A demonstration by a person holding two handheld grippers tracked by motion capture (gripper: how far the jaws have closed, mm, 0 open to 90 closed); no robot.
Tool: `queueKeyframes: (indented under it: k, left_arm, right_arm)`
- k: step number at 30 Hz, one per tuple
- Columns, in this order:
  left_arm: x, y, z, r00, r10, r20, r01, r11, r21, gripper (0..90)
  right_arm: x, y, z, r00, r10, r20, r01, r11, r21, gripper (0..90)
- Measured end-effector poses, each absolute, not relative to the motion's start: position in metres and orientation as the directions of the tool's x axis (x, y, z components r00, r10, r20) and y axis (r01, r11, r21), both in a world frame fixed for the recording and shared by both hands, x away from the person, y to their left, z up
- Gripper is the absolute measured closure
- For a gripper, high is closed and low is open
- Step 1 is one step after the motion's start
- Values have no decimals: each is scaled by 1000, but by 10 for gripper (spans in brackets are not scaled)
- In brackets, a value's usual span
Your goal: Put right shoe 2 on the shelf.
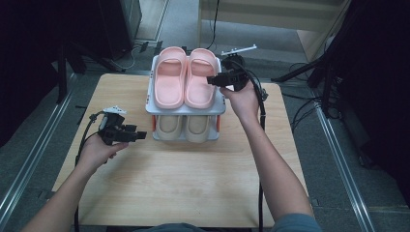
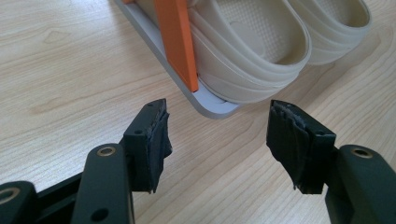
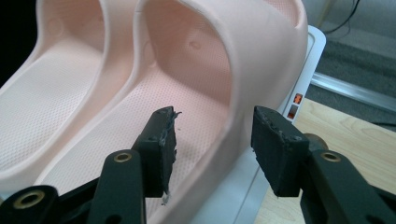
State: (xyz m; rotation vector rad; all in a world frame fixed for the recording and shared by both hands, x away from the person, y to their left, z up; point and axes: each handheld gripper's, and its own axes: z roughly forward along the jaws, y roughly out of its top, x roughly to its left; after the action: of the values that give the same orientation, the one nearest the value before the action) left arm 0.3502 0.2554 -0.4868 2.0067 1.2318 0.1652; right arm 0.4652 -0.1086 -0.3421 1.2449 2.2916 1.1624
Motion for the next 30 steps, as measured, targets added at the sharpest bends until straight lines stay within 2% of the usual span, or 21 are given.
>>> queueKeyframes:
  k: [19,30]
  left_arm:
    - [351,255,-489,522,814,-254,714,-253,653,389]
    - [354,254,-492,520,816,-252,709,-248,661,387]
  right_arm:
    - [436,-140,-352,-639,753,158,528,280,802,503]
    - [411,-159,-375,-664,732,151,515,301,803,490]
